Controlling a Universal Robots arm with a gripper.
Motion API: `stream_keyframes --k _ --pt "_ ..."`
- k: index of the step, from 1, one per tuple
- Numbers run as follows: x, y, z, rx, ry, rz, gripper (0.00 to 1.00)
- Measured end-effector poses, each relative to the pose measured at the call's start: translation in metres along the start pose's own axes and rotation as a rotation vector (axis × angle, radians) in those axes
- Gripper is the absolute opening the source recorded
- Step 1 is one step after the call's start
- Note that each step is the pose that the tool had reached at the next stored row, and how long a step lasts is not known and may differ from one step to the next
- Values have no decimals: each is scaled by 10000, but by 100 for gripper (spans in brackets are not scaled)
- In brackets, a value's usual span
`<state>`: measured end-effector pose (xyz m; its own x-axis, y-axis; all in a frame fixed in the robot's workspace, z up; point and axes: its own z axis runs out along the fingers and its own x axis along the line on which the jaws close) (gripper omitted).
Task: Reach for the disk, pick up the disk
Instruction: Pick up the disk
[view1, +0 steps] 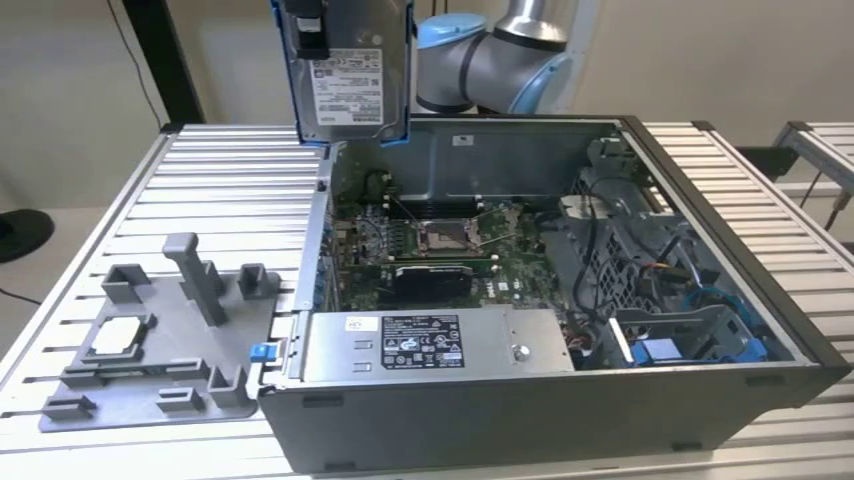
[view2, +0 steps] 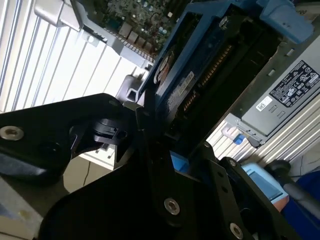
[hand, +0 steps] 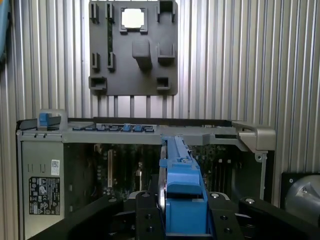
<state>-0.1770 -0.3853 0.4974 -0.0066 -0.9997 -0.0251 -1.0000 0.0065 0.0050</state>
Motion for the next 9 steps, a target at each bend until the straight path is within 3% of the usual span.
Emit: stream_keyframes --k 9 --pt "-2 -241 -2 -1 1 0 0"
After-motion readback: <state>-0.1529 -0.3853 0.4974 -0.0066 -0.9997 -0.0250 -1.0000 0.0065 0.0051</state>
